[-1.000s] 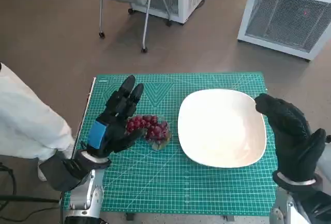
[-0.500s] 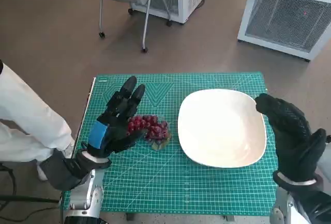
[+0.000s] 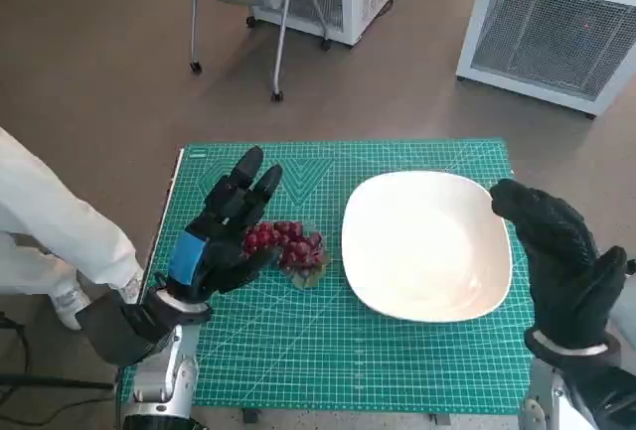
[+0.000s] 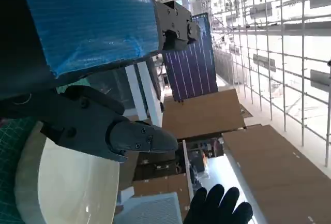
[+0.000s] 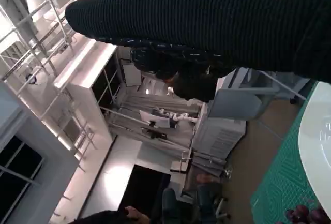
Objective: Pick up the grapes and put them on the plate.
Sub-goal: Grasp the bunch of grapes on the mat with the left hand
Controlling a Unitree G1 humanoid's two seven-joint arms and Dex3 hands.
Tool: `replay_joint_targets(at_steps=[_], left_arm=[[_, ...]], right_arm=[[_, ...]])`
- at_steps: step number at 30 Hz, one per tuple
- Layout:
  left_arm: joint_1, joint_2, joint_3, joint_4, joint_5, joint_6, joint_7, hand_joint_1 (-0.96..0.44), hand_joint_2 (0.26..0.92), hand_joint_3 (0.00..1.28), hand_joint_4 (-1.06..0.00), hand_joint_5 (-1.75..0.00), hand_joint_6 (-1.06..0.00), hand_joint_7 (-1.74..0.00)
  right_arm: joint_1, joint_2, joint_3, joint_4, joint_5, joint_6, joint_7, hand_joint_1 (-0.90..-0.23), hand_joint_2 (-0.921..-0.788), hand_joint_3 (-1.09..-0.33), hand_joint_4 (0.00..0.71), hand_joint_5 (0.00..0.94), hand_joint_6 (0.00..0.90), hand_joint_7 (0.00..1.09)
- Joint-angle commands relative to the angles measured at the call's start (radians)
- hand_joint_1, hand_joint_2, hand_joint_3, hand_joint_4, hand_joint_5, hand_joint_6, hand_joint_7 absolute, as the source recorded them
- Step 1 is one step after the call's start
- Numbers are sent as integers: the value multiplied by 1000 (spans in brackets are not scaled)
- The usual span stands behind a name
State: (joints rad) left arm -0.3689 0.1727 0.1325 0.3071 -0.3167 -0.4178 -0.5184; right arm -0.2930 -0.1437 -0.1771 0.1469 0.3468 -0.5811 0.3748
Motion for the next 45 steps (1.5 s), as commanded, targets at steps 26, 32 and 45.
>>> replay_joint_targets(at_steps=[26, 32, 45], left_arm=[[-65, 296, -110, -21, 502, -34, 97, -418, 855, 5, -89, 0, -232, -31], [-107, 322, -237, -86, 832, 196, 180, -268, 744, 1, -10, 1, -183, -4], [-163, 278, -372, -40, 1027, 408, 244, -238, 724, 3, 1, 1, -197, -8]], right_arm=[[11, -10, -4, 8, -10, 16, -2, -507, -921, -546, 487, 1, 162, 624], [7, -15, -5, 8, -11, 17, -2, -512, -921, -542, 486, 1, 162, 624], [7, -22, -10, 13, -15, 5, 2, -515, -921, -553, 478, 0, 164, 623]])
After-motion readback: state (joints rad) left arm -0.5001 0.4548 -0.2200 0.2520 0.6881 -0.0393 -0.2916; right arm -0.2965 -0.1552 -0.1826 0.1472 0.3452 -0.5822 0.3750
